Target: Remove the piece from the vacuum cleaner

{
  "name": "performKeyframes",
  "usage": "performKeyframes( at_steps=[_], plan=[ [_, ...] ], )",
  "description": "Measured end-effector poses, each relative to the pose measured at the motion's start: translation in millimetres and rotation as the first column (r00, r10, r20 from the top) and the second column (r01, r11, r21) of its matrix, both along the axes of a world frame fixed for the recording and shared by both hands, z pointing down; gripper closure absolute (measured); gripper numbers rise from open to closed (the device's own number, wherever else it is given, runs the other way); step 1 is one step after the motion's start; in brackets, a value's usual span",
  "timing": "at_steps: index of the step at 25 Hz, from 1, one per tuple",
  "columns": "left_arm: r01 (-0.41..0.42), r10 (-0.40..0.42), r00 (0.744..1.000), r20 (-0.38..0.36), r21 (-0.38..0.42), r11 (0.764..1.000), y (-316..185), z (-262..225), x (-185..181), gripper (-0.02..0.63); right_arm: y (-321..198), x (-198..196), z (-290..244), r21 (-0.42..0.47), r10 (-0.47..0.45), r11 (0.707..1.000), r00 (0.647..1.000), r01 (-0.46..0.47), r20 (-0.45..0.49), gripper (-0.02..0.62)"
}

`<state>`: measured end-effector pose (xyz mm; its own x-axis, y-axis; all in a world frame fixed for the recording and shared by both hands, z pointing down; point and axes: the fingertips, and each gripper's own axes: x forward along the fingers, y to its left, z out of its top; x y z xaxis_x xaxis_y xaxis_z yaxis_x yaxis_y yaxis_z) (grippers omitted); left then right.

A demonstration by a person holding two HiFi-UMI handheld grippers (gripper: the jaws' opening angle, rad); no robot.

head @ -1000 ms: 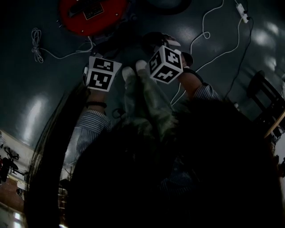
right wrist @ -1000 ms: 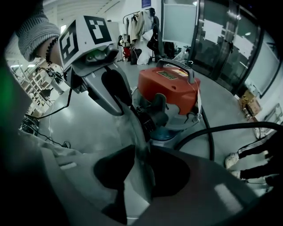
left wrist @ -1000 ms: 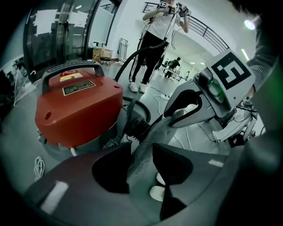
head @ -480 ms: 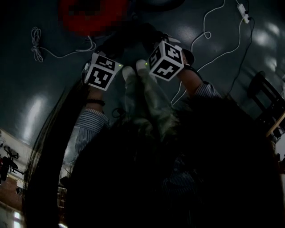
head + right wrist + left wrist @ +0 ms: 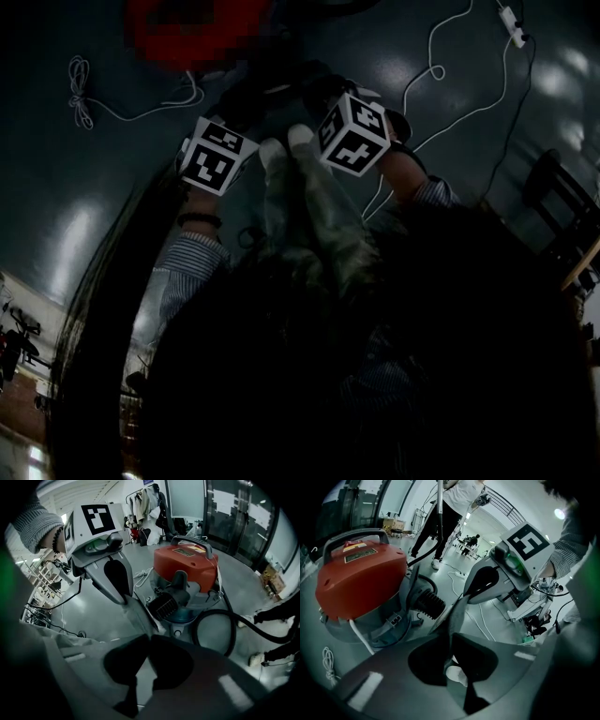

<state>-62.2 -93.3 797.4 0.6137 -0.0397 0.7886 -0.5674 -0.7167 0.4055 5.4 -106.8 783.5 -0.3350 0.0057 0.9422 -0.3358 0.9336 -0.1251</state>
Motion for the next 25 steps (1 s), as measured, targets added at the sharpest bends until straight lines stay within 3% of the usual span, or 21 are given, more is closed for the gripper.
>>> performKeyframes(
  at_steps=[5,13,18,25],
  plan=[
    [0.034,-0.034,0.999,0.001,-0.065,0.997,21.8,-8.3,4.1,0.571,15.3,4.7,-1.2,-0.005,-0.009,1.000,1.000,0.009,-0.001,0.569],
    [0.094,-0.096,0.993,-0.069,-0.035,0.995,32.0,-49.8,9.5,0.572,23.7,6.8,-50.8,0.002,0.010,1.000,0.998,-0.010,0.055,0.571],
    [0.113,-0.110,0.989,-0.097,0.019,0.993,27.0,-117.5,5.4,0.574,20.6,1.4,-122.4,0.011,0.018,1.000,0.993,-0.019,0.117,0.571],
    [0.083,-0.073,0.991,-0.111,0.094,0.992,37.5,-256.4,2.9,0.574,34.0,1.4,-262.4,0.043,0.012,0.999,0.980,-0.021,0.199,0.571]
  ],
)
